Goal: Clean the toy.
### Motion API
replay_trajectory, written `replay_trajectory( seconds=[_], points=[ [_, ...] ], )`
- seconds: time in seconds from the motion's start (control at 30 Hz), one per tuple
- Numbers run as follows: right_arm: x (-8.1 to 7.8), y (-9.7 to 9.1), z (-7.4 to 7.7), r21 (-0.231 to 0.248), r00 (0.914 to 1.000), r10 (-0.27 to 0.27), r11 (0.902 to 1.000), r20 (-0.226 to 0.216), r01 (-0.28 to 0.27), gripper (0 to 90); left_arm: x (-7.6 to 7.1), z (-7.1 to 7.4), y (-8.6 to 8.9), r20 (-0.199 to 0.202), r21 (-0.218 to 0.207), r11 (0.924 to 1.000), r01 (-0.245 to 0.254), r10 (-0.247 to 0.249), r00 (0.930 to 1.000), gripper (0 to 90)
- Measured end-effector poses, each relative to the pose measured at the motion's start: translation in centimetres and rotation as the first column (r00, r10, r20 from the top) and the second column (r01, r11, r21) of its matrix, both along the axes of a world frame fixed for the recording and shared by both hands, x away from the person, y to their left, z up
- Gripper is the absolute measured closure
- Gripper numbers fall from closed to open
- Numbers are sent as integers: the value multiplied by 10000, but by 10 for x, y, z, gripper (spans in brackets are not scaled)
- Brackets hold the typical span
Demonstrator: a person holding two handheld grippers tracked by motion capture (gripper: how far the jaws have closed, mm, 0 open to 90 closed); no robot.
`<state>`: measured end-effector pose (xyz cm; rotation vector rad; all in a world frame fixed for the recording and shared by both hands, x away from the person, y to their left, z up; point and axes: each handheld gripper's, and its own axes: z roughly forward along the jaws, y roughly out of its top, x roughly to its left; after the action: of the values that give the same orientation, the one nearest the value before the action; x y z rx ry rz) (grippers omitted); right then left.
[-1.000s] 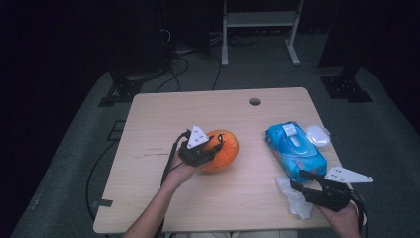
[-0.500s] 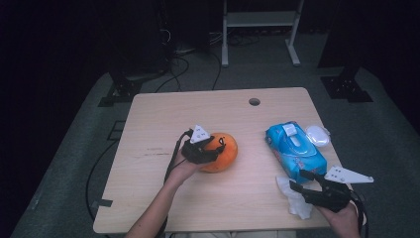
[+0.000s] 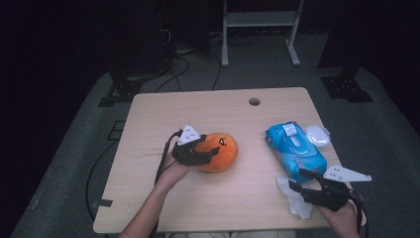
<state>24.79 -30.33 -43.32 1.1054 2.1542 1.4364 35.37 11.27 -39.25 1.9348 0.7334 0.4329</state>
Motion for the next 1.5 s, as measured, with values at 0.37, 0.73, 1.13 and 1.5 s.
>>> replay_trajectory(
  seconds=[0.37,0.73,1.13,1.5],
  points=[
    [2,-1,-3,0,9999,-73,10000,-102,73,345,-13,-3,25,-70,-274,9991,-336,334,9994,276],
    [3,-2,-5,-25,9998,-107,9999,-141,107,337,-23,-5,39,-82,-268,9980,-565,563,9984,254],
    [1,-3,-5,30,9998,-143,9999,-123,144,332,-38,-12,50,-181,-363,9962,-791,785,9968,217],
    [0,-3,-6,-7,9997,-195,9998,-127,195,328,-54,-25,68,-464,-414,9924,-1160,1140,9924,193]
  ],
)
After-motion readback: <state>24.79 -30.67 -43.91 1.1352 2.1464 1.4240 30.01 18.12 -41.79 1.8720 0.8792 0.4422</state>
